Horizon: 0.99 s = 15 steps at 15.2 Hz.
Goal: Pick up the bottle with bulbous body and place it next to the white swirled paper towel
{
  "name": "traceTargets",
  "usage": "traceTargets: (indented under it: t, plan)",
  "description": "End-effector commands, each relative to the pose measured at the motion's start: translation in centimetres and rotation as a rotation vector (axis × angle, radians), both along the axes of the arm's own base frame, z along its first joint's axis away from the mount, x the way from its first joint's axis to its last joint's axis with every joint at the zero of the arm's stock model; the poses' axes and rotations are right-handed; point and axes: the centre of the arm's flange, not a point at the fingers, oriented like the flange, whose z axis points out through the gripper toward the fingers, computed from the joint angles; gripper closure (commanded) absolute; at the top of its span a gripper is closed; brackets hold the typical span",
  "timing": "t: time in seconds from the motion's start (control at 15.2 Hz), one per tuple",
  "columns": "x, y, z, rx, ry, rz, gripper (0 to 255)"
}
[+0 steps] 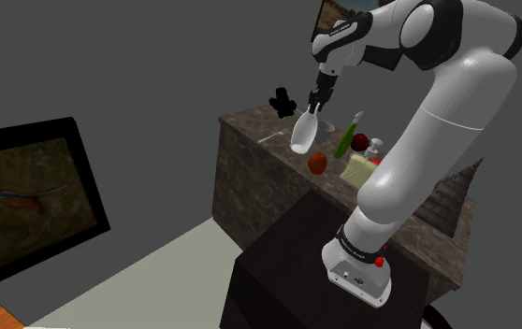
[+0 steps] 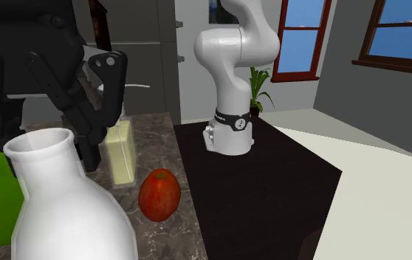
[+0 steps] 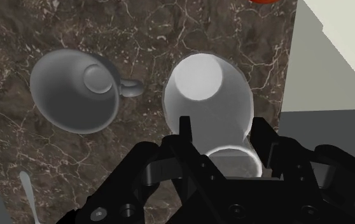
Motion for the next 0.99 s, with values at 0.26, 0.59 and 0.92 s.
traceTargets:
  t: [0.26, 0.59, 0.92]
  plan:
    - [0.0, 0.0, -0.1, 0.0, 0.001, 0.0, 255]
    - [0.0, 0.0, 2.6, 0.0, 0.001, 0.0, 255]
    - [0.0, 0.0, 5.2, 0.0, 0.001, 0.0, 255]
